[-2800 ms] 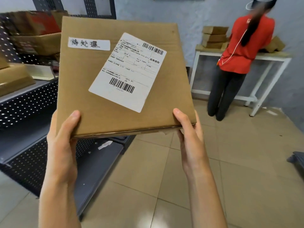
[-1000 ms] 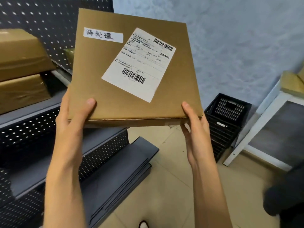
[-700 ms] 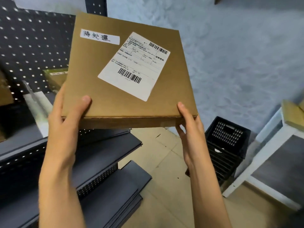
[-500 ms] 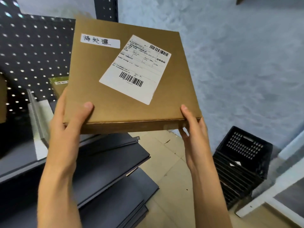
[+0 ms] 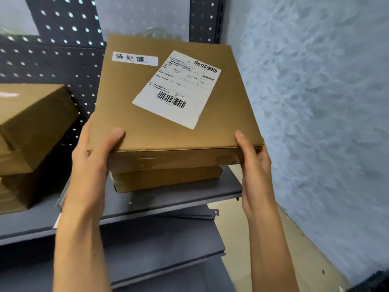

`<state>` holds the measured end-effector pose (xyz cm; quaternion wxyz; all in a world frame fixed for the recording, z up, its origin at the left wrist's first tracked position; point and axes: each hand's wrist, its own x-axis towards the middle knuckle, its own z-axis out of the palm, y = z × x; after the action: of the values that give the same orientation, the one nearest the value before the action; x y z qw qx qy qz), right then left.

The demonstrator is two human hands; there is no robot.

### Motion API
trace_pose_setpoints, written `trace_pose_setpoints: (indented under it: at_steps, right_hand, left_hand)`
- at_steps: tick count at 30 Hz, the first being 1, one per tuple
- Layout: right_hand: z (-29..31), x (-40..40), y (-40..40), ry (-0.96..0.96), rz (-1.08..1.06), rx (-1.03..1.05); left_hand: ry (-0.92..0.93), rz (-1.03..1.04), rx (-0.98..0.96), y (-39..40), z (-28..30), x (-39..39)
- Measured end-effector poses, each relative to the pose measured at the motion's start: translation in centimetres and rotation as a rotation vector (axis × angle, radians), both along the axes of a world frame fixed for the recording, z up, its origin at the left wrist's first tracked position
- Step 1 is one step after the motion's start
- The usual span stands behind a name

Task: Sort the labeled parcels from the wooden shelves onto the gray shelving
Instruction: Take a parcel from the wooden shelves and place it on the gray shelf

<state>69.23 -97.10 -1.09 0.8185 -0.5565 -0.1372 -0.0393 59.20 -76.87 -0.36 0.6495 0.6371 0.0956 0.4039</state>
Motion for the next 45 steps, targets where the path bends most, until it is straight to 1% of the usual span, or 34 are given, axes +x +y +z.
trace_pose_setpoints:
  at_steps: [3, 8, 13, 19, 24, 29, 40, 42, 45]
  right_hand:
    - [0.4, 2.1, 0.3, -0.034, 0.059, -0.01]
    - [0.3, 4.8, 0.8, -0.048, 0.135, 0.004]
    - [0.3, 6.3, 1.5, -0.06, 0.19, -0.022]
    - [0.5, 7.3, 2.6, -0.053, 0.198, -0.054]
    - [0.7, 7.8, 3.1, 0.001, 0.186, -0.102]
    - [0.9, 7.5, 3.9, 0.037, 0.178, -0.102]
    - [1.0, 7.3, 4.4, 0.045, 0.128, -0.119]
    - [1.2, 7.1, 4.3, 0.024, 0.1, -0.158]
    - [1.0, 6.2, 3.6, -0.039, 0.019, -0.28]
  left_hand:
    - [0.04, 0.062, -0.004, -0.4, 0.3, 1.0]
    - [0.082, 0.108, 0.027, -0.8, 0.2, 2.2]
    - [0.115, 0.166, -0.016, -0.3, -0.1, 2.8]
    - [0.168, 0.227, -0.049, 0.1, 0.1, 3.8]
    - [0.263, 0.274, -0.1, 0.4, 0.4, 4.5]
    - [0.25, 0.298, -0.15, 1.5, 0.6, 4.9]
    - [0.225, 0.33, -0.075, 0.9, 0.4, 5.0]
    - [0.217, 0.362, -0.02, 0.2, 0.5, 4.7]
    - [0.23, 0.421, 0.109, -0.5, 0.2, 3.7]
